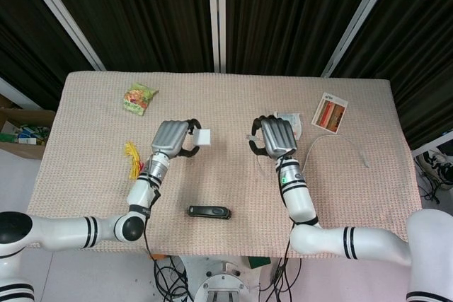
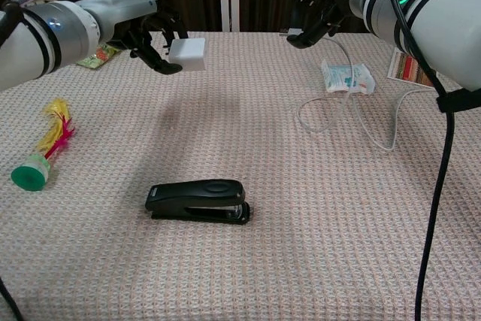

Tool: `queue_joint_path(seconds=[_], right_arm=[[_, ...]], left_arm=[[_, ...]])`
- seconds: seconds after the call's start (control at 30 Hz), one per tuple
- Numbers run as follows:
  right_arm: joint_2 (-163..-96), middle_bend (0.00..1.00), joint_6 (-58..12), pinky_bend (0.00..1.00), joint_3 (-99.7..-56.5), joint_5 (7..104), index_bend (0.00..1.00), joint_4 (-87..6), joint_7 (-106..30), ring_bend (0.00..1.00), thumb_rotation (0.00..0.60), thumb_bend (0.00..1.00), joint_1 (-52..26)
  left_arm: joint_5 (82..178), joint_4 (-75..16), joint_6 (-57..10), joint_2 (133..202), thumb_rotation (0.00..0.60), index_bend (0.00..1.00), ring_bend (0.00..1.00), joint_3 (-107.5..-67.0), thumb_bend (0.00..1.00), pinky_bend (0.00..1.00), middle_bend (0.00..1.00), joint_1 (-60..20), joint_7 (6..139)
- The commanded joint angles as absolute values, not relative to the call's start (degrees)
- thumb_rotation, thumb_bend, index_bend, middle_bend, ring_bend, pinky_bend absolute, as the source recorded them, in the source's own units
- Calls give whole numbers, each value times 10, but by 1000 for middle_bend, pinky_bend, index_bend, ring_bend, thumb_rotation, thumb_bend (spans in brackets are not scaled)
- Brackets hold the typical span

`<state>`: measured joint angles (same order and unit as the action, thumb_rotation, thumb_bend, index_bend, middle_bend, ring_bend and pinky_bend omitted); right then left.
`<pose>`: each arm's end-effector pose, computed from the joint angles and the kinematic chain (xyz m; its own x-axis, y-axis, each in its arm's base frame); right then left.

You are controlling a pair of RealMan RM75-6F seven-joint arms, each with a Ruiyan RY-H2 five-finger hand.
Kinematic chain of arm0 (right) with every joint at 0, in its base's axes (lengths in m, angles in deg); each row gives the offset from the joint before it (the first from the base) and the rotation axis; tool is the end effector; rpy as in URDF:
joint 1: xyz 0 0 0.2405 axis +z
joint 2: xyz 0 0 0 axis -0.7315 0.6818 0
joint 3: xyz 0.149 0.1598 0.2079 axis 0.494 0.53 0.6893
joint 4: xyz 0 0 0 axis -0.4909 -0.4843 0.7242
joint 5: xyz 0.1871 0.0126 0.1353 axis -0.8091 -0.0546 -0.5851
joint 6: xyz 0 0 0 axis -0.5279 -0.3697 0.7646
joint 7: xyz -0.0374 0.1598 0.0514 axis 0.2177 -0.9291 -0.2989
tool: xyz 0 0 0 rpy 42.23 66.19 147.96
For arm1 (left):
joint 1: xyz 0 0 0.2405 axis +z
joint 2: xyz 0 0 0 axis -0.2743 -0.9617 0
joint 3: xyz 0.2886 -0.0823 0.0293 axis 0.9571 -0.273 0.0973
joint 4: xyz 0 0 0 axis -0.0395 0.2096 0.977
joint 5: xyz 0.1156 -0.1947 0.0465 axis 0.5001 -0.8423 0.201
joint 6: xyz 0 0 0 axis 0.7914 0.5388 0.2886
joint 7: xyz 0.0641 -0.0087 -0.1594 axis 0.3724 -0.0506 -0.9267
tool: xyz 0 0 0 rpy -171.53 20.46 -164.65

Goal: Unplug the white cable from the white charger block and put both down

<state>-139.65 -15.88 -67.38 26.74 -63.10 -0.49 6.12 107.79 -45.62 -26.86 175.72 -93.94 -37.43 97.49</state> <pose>-0.0781 -0.4252 -0.0297 0.2362 -0.2126 0.9482 -0.9687 -0.1281 0.2126 -0.1111 0.4378 -0.0471 0.2704 0.2928 0.9172 0.9552 -0.2003 -0.2177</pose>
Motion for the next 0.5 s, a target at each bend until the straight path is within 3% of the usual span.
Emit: queue_joint_path(seconds=[0.03,0.23,0.3,0.4,0.43,0.5], right_arm=[[-1394,426,-172,444,-674,258,738,-622,-11,314,600,444,58],[-1410,399,-207,443,-673,232,687,-582,-11,314,600,444,70],[-1419,388,-218,435,-670,223,650,-564,-12,311,600,444,76],[-1433,339,-240,390,-669,207,465,-535,-8,278,600,407,88],[-1436,306,-246,359,-669,204,351,-527,-8,250,600,361,90],[-1441,252,-258,303,-670,199,215,-516,-10,203,600,267,94]], left_arm=[[1085,-414,-287,1773,593,548,780,-924,493,1000,501,-364,959],[1109,-346,-287,1806,598,543,742,-905,486,966,495,-366,982],[1109,-336,-292,1811,599,477,674,-902,454,941,465,-366,992],[1113,-343,-293,1806,600,267,468,-904,356,803,348,-363,994],[1115,-348,-291,1803,600,231,403,-905,331,722,304,-361,994],[1121,-358,-284,1796,600,204,333,-906,304,603,254,-356,994]])
